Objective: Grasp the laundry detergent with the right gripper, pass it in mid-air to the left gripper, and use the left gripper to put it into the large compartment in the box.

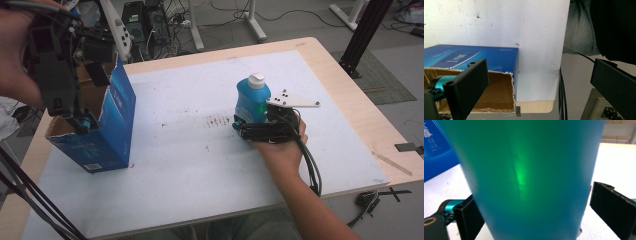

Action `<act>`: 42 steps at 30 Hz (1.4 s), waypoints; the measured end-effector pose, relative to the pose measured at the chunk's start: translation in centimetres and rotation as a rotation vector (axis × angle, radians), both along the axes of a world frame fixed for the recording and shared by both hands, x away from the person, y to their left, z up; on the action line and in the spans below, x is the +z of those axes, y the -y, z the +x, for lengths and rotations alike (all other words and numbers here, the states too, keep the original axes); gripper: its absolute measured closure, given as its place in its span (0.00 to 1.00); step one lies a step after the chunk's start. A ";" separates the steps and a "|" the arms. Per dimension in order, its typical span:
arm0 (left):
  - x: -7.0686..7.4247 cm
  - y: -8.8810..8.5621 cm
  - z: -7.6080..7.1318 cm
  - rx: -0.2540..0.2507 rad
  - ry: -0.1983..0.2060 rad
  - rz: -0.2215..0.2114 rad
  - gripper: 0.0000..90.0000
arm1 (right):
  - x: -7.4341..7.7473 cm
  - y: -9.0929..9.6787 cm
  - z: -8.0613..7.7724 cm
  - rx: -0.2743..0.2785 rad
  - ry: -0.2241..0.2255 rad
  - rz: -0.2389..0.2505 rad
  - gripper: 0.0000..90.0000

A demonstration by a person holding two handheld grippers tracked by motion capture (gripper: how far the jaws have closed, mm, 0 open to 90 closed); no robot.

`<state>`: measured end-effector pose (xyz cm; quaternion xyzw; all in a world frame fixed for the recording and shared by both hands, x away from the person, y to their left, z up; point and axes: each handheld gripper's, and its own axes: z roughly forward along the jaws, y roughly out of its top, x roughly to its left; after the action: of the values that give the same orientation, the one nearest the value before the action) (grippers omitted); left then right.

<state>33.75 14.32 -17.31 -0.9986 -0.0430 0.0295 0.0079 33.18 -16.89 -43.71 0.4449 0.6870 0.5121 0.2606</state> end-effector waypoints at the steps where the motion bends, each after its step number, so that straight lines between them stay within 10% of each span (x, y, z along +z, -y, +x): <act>1: 0.0 0.0 0.0 0.000 0.000 0.000 0.02 | 0.0 0.0 0.0 0.000 0.000 0.000 0.05; 42: -0.1 -0.3 0.0 0.008 0.001 0.007 0.02 | -0.1 -0.3 -0.4 0.002 0.021 -0.029 0.37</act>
<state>33.79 14.60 -17.43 -0.9984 -0.0470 0.0290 0.0111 32.82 -16.57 -43.78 0.4349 0.6920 0.5069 0.2740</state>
